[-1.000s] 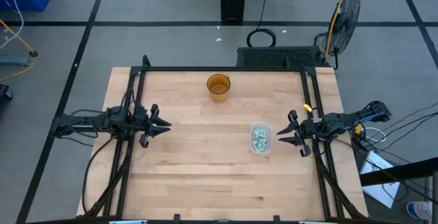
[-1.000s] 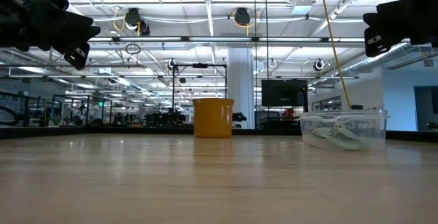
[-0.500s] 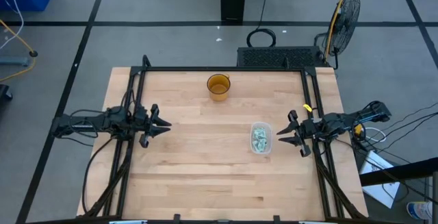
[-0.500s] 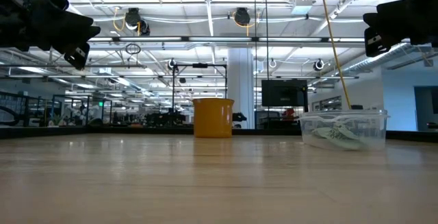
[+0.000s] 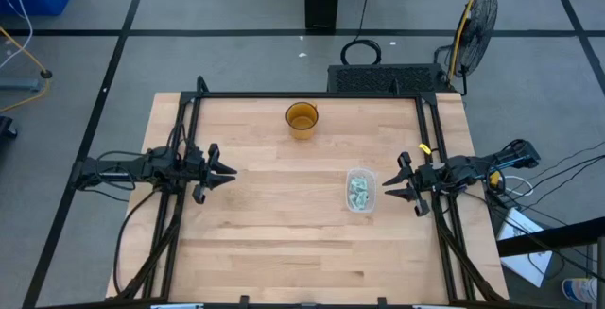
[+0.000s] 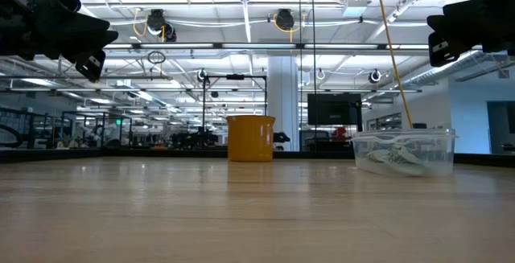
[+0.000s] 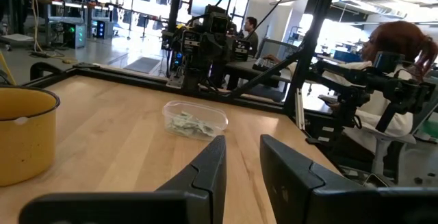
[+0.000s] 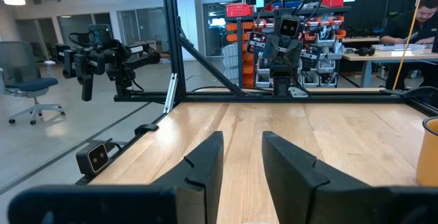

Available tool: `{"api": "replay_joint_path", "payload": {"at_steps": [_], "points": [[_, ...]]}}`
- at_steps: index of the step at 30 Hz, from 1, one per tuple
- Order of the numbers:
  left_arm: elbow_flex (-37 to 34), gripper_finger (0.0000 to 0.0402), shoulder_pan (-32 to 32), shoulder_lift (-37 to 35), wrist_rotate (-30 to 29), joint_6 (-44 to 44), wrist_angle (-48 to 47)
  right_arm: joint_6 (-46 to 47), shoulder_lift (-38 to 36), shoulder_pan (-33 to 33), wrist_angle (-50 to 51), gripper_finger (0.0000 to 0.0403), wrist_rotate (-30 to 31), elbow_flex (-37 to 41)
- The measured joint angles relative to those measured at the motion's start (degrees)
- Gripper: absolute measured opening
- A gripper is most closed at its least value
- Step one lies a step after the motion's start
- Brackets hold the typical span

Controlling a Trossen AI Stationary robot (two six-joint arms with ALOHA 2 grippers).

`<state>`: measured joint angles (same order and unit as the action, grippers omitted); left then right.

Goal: Pick and place Stevia / Truvia into bins
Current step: Return to Home Position

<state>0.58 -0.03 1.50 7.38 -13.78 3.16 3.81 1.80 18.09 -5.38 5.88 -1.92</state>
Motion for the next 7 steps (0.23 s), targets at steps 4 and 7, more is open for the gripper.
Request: {"api": "replay_joint_path", "payload": {"at_steps": [4, 7], "points": [[0.01, 0.0093, 0.0, -0.01, 0.0, 0.0, 0.0, -0.02, 0.0, -0.01, 0.01, 0.0094, -0.01, 0.0], [0.01, 0.0093, 0.0, -0.02, 0.0, 0.0, 0.0, 0.0, 0.0, -0.01, 0.01, 0.0095, -0.01, -0.01]]}}
